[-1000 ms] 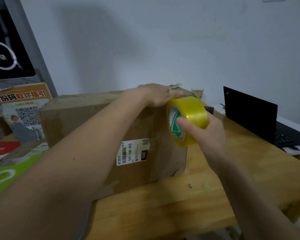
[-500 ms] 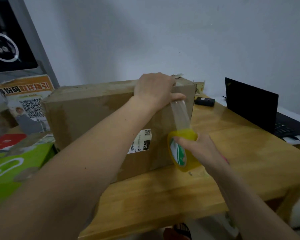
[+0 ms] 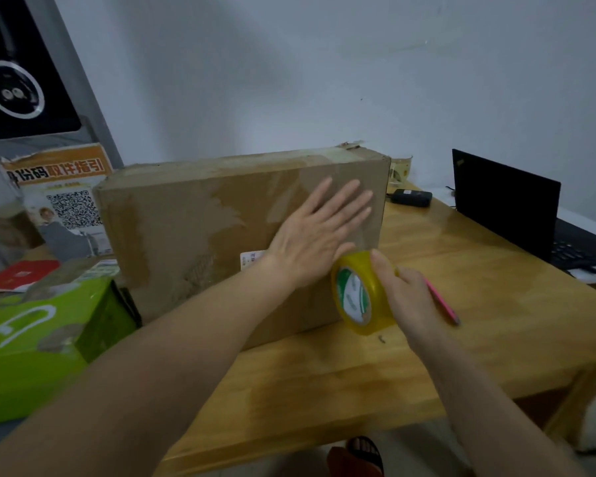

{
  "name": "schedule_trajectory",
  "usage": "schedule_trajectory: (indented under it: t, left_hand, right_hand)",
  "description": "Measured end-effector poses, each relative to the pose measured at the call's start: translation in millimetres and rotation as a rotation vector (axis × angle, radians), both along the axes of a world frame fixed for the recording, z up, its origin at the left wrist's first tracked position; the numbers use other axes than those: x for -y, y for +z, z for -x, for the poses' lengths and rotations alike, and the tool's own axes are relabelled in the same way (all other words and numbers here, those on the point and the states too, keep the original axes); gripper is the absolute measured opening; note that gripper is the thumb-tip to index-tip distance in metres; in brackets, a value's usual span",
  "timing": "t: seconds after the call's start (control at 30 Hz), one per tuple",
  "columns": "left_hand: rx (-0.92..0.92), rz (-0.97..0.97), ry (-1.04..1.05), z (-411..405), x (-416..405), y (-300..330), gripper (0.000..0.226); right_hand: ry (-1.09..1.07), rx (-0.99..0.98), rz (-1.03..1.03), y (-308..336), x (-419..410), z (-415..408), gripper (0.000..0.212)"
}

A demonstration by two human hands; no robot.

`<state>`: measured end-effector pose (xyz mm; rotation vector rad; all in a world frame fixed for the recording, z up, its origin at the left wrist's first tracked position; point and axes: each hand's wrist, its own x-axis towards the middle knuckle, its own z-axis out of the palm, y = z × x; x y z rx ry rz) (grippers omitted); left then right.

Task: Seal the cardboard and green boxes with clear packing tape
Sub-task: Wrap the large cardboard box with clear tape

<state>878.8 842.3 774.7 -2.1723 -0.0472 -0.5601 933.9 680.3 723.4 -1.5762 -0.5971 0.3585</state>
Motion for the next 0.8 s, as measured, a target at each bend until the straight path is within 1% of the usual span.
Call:
schedule_trajectory:
  t: [0.03, 0.1, 0.13, 0.2, 0.27, 0.3, 0.4, 0.43, 0.5, 0.6, 0.67, 0.7, 0.73, 0.77, 0.8]
  left_hand:
    - [-0.024, 0.03, -0.002, 1, 0, -10, 0.064]
    - [-0.048, 0.1, -0.005, 3, 2, -28, 0.062]
    - [-0.059, 0.117, -0.005, 5, 3, -34, 0.062]
    - [-0.059, 0.143, 0.0, 9, 5, -42, 0.061]
    - [-0.033, 0.212, -0.018, 14, 6, -51, 0.06]
    - [-0.009, 0.253, -0.04, 18, 8, -56, 0.06]
    - [0.131, 0.441, -0.144, 32, 17, -73, 0.056]
    - [0.217, 0.514, -0.169, 39, 18, -78, 0.057]
    - [0.487, 0.631, -0.149, 59, 17, -85, 0.065]
    - [0.968, 0.784, 0.043, 96, 10, -87, 0.082]
    - [1.204, 0.89, 0.13, 119, 3, -92, 0.093]
    - [1.314, 1.027, 0.169, 131, -1, -96, 0.1]
    - [1.421, 1.231, 0.207, 139, -4, -98, 0.105]
    - [1.512, 1.449, 0.239, 147, -8, -101, 0.108]
    - [1.56, 1.634, 0.256, 153, -10, -104, 0.105]
  right_hand:
    - [0.01, 0.008, 0.064, -1, -1, -5, 0.047]
    - [0.043, -0.035, 0.174, -11, -4, -11, 0.05]
    - [0.047, -0.066, 0.192, -18, -5, -11, 0.05]
    - [0.045, -0.117, 0.15, -25, -7, -10, 0.046]
    - [0.067, -0.159, 0.078, -30, -6, -8, 0.033]
    - [0.086, -0.153, 0.067, -32, -5, -8, 0.031]
    - [0.06, -0.129, 0.064, -38, -2, -13, 0.041]
    - [0.036, -0.137, 0.061, -39, -2, -14, 0.039]
    - [0.02, -0.146, 0.06, -44, -2, -19, 0.035]
    - [-0.019, -0.141, 0.038, -49, -6, -21, 0.048]
    - [-0.059, -0.151, 0.0, -46, -9, -27, 0.054]
    - [-0.045, -0.164, -0.003, -42, -10, -28, 0.055]
    - [-0.013, -0.197, 0.0, -39, -11, -30, 0.06]
    - [0.031, -0.242, -0.004, -39, -13, -34, 0.069]
    - [0.088, -0.285, -0.01, -47, -14, -42, 0.078]
